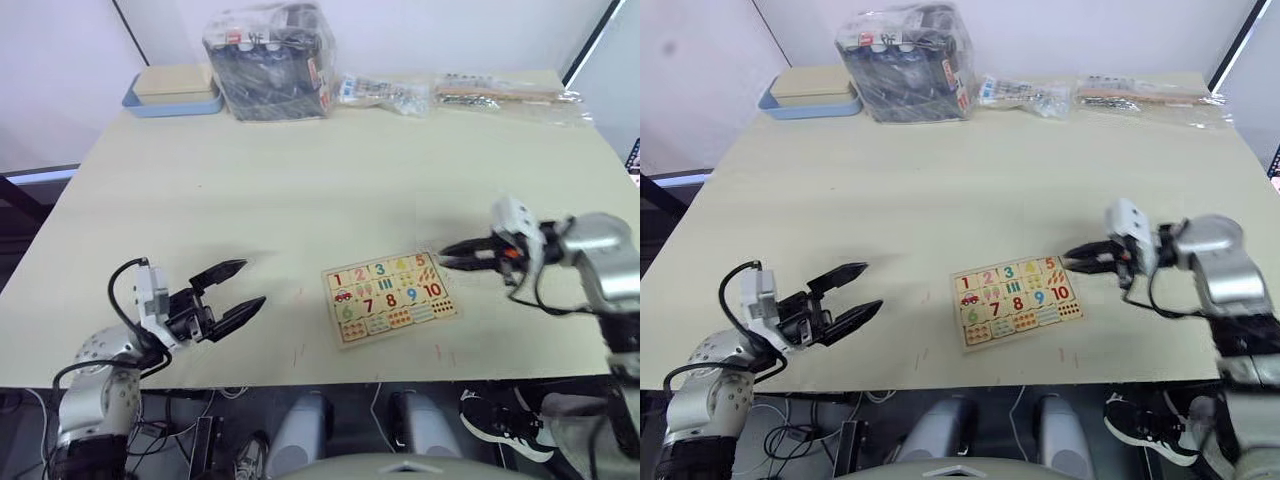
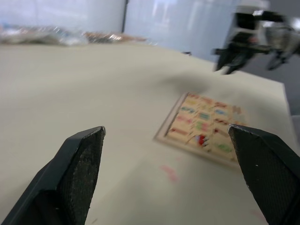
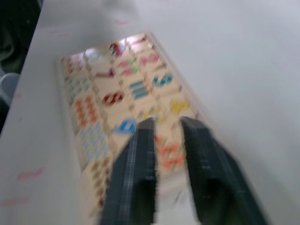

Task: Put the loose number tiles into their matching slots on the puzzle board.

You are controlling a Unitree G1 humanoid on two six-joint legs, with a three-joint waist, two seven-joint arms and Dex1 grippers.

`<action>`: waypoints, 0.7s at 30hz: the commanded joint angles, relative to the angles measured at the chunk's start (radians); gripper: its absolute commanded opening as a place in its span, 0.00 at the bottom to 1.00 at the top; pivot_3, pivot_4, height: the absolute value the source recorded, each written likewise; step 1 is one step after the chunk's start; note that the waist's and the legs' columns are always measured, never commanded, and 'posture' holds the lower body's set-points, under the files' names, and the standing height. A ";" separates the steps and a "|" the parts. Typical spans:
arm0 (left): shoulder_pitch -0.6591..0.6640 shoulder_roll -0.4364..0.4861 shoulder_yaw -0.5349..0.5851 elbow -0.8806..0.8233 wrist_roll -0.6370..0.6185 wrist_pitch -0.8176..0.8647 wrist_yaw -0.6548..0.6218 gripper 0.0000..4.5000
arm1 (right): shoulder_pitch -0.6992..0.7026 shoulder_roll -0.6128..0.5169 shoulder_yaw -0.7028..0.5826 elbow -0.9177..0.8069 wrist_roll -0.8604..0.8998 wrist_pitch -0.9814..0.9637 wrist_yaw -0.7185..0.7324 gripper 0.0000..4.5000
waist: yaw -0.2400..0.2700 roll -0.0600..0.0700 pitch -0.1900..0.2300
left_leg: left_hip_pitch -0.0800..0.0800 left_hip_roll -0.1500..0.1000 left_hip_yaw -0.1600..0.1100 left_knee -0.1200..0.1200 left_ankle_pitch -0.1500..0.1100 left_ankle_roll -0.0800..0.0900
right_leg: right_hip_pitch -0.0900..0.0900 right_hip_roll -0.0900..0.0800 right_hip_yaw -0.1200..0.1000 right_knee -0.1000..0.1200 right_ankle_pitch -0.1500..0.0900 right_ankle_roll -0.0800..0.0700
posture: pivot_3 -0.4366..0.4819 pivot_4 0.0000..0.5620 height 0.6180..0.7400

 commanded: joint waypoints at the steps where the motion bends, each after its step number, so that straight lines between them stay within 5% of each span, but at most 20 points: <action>1: -0.058 0.009 -0.008 0.083 0.024 -0.009 -0.014 1.00 | 0.105 -0.032 -0.129 -0.100 0.085 -0.025 -0.052 0.55 | -0.007 0.000 0.000 | 0.000 0.000 0.000 0.000 0.000 0.000 | 0.000 0.000 0.000 0.001 0.000 0.000 | 0.48 0.27 1.00; 6: -0.144 0.019 -0.027 0.220 0.072 -0.032 -0.033 1.00 | 0.273 -0.063 -0.236 -0.162 0.119 -0.028 -0.117 0.99 | -0.008 -0.001 -0.001 | 0.004 0.000 0.002 0.001 -0.001 0.003 | 0.001 0.001 0.002 0.005 0.000 0.000 | 0.48 0.27 1.00; 17: -0.254 0.003 -0.074 0.469 0.188 -0.128 -0.049 1.00 | 0.409 -0.101 -0.315 -0.187 0.150 -0.031 -0.202 0.99 | -0.007 -0.001 -0.001 | 0.009 0.001 0.004 0.002 -0.001 0.003 | 0.005 0.002 0.005 0.007 0.000 0.000 | 0.48 0.27 1.00; 21: -0.339 0.012 -0.112 0.712 0.305 -0.259 -0.007 1.00 | 0.408 -0.111 -0.313 -0.164 0.154 -0.036 -0.208 0.99 | -0.003 0.002 -0.003 | 0.019 0.001 0.004 0.001 -0.001 0.003 | 0.014 0.002 0.004 0.006 0.000 0.000 | 0.48 0.27 1.00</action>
